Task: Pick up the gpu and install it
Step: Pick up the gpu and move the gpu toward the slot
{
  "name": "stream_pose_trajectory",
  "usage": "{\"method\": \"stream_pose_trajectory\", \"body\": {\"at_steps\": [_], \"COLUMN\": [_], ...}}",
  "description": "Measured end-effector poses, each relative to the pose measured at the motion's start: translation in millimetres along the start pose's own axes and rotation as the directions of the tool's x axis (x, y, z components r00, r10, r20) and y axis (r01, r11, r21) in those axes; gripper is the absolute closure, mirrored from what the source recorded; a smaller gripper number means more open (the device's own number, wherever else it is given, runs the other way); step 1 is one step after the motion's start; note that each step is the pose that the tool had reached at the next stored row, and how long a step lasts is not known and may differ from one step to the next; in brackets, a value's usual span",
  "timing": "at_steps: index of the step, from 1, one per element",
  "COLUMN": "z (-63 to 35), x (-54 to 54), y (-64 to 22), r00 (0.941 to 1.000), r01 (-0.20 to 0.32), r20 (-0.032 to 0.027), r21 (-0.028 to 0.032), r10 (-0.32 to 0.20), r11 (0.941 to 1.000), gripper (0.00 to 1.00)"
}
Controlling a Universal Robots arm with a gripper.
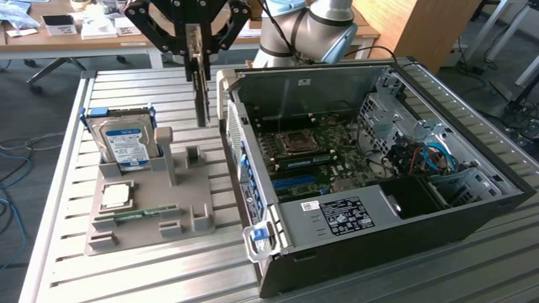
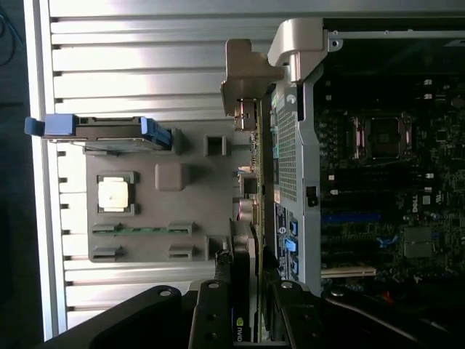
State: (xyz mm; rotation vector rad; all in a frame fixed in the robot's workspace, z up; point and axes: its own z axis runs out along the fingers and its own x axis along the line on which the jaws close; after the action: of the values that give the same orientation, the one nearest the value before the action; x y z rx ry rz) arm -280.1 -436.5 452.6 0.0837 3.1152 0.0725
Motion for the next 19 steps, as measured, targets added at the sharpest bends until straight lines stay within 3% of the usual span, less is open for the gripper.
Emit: {"method": "stream_pose_trajectory", "body": {"at_steps": [19], "z": [0.9], "x": [-31.7], "y": [2.0], "r00": [1.0000], "r01": [0.000], "r20": [-0.0002], "r21": [-0.0044], "r10": [0.000], "r11": [1.0000], "gripper": [0.73]}}
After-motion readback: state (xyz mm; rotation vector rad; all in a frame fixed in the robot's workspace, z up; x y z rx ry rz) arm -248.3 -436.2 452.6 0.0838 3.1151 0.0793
